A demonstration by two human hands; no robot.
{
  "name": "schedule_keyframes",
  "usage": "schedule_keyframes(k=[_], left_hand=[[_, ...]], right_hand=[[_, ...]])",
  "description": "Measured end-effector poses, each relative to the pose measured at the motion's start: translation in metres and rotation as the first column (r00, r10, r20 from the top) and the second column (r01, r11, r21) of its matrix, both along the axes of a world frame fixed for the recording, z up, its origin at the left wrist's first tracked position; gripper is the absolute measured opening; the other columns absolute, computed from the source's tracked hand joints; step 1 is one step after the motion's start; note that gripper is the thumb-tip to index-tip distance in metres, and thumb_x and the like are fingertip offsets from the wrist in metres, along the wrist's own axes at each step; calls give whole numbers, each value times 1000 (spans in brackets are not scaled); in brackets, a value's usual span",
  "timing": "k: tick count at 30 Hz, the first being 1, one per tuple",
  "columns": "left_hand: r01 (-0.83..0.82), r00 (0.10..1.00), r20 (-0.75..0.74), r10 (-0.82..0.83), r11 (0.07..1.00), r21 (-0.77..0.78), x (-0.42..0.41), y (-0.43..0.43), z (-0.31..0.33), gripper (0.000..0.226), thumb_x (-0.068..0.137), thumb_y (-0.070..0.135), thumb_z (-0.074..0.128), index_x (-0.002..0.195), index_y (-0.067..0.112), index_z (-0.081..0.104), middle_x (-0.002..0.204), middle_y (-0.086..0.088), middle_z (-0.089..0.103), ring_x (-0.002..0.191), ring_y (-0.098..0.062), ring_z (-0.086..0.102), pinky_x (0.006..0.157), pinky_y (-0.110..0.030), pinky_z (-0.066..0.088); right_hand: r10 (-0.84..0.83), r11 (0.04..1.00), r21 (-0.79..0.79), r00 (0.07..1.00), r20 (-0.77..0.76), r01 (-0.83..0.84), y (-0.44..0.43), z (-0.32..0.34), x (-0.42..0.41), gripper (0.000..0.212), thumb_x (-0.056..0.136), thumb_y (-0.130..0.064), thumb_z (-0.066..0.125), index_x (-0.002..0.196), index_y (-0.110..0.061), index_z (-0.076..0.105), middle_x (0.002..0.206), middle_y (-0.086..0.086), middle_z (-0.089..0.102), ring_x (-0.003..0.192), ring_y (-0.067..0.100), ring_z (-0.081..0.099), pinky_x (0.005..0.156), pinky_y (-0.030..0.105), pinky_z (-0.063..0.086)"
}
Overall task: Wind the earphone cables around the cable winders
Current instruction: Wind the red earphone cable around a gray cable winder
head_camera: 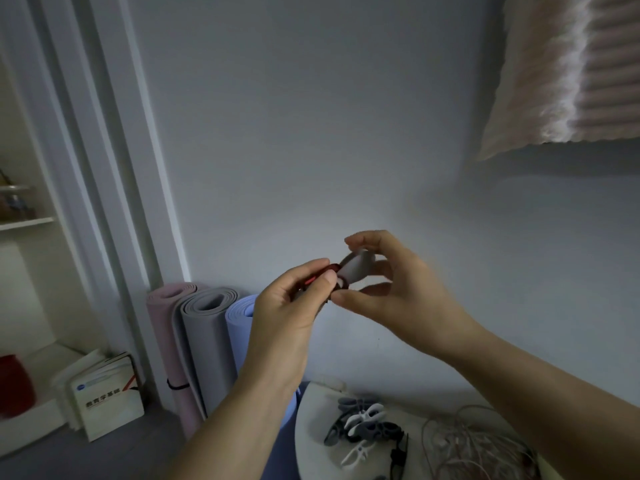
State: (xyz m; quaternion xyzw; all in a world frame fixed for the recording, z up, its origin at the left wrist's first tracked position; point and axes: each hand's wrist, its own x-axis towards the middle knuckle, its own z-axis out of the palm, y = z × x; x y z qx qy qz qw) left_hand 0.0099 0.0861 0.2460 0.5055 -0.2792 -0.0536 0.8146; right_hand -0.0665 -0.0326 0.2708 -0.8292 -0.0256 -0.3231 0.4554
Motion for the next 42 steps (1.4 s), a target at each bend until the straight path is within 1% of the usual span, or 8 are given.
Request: schedule_keyframes(k=[4,7,12,21,28,31,37,42], left_hand=[[-1,995,-95,-11,992,-123,-5,-4,2,15,87,-2,58,96,5,67,77,-2,73,75,-11,70,74,-19,57],[31,991,-122,-47,991,-131,-7,-5,5,17,88,0,58,101,5,67,80,-4,73,80,-13,70,78,-21,57],[9,994,-110,-27,987,-162,-10,-8,9,15,86,0,59,97,7,68,79,-4,72,77,-13,69,75,-20,57],[16,982,-183,-53,980,-196,-16,-18,10,16,89,-3,55,92,8,67,71,0,71,71,-8,68,78,-20,57],[57,962,-242,-126,960,-275,-19,-24,15,17,89,-3,55,86,9,66,69,0,69,67,-8,66,75,-22,55],[63,956,-258,-143,953,-296,-20,-23,15,16,89,-2,55,85,10,65,67,1,69,66,-7,66,77,-24,55],[50,952,-274,-139,950,-309,-15,-22,14,9,90,3,56,88,9,63,68,1,66,67,-7,65,77,-24,53],[58,946,-289,-148,953,-298,-12,-23,10,10,91,6,56,84,10,62,66,2,64,65,-7,63,69,-19,52]], right_hand=[[122,969,219,992,-26,-114,0,-4,5,54,78,-12,75,123,-31,51,103,-1,69,94,9,68,88,30,55],[148,954,263,989,-8,-141,0,-3,7,56,80,-7,72,126,-32,50,99,1,72,95,12,68,91,32,53],[155,933,316,985,73,-171,2,-1,7,52,80,-1,71,116,-35,55,94,5,72,88,12,68,79,22,53],[141,946,280,985,99,-164,-4,-4,6,47,79,-2,72,113,-31,56,92,11,69,84,15,67,77,23,52],[96,961,245,986,137,-128,-3,-5,7,44,81,-5,71,111,-32,55,90,1,68,88,12,65,84,28,54],[109,967,217,986,125,-134,-5,-4,8,49,81,-8,71,119,-33,53,91,0,68,91,12,65,87,29,53],[163,974,153,986,44,-168,-7,-1,6,64,87,-6,65,137,-35,39,103,-5,68,103,6,62,87,17,49],[118,974,188,991,63,-128,-2,-7,11,62,86,-4,64,137,-32,43,92,-7,69,99,9,64,96,34,48]])
